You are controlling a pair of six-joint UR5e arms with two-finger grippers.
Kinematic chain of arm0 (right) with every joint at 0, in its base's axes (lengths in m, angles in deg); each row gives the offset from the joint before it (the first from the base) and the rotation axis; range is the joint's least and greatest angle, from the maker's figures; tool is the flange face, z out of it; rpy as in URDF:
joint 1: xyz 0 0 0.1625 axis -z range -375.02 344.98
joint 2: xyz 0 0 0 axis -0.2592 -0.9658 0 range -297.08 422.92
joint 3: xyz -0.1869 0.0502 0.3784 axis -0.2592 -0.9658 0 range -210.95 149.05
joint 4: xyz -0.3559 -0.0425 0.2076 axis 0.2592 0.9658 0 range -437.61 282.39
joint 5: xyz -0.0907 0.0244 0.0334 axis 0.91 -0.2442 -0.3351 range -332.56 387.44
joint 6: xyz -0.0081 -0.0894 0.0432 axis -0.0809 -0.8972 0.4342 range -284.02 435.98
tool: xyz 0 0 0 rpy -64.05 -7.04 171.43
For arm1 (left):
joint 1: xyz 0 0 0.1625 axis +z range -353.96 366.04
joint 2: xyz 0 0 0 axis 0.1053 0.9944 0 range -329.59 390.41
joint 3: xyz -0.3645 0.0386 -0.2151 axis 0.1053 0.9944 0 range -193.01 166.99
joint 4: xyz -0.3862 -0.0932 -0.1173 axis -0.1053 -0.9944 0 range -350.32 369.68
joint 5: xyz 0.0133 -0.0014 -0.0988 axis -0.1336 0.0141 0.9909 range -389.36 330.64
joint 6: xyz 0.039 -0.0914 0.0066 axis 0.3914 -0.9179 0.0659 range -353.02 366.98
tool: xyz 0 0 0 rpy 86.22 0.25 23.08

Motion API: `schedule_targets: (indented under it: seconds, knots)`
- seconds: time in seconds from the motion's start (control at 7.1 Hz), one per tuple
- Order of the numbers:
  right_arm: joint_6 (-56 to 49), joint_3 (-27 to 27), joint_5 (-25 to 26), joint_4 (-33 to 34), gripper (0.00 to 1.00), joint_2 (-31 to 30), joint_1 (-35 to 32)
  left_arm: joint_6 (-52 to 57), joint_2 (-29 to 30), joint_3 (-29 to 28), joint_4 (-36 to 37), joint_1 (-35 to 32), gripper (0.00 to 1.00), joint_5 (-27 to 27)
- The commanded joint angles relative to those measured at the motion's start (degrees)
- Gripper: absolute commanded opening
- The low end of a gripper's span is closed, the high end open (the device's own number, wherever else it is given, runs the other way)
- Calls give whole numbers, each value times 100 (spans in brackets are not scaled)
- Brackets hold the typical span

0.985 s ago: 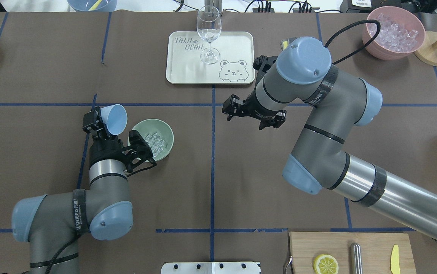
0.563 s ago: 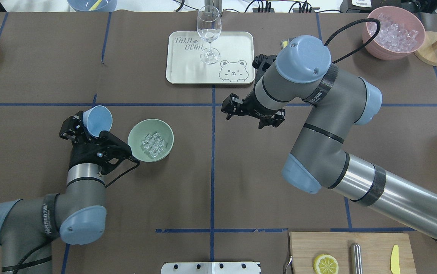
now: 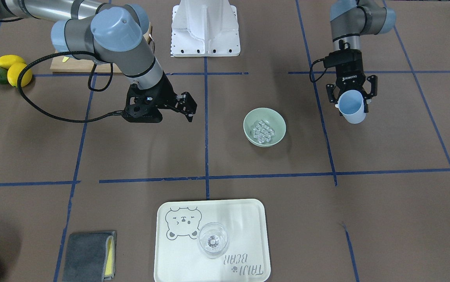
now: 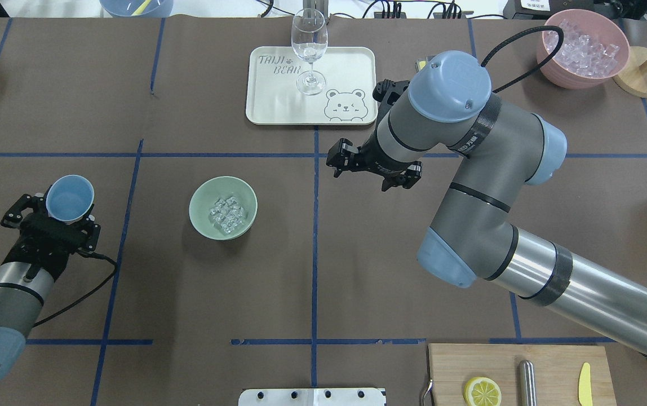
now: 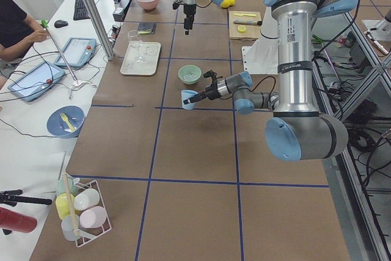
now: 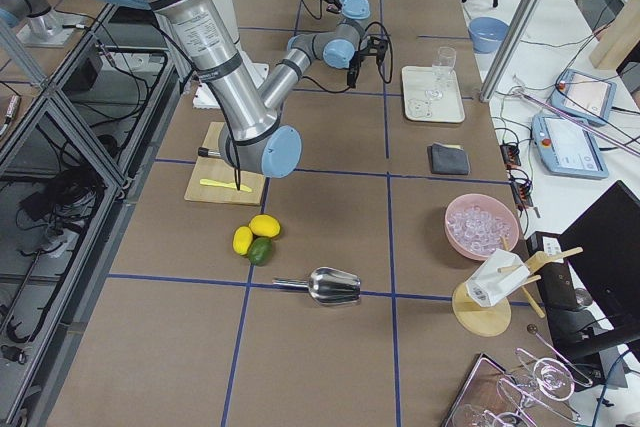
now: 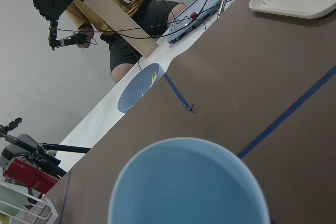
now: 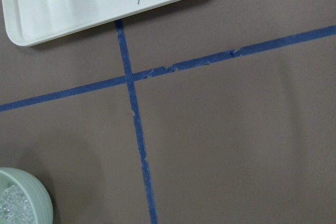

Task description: Pour ice into bowl

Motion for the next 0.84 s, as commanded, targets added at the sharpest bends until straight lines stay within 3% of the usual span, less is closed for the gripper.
schedule_targets:
  seconds: [0.0, 0.14, 0.42, 0.7]
  knots:
    - [9, 4, -4, 2, 100, 0, 9, 19, -292, -385, -1202, -28, 0, 182]
    - [9, 22, -4, 2, 100, 0, 0, -42, -380, -446, -1946, -280, 0, 765]
    - [9, 22, -4, 2, 100, 0, 9, -60, -539, -892, -2723, -457, 0, 824]
    - [9, 31, -4, 2, 100, 0, 9, -1021, -539, -1122, -3044, -555, 0, 842]
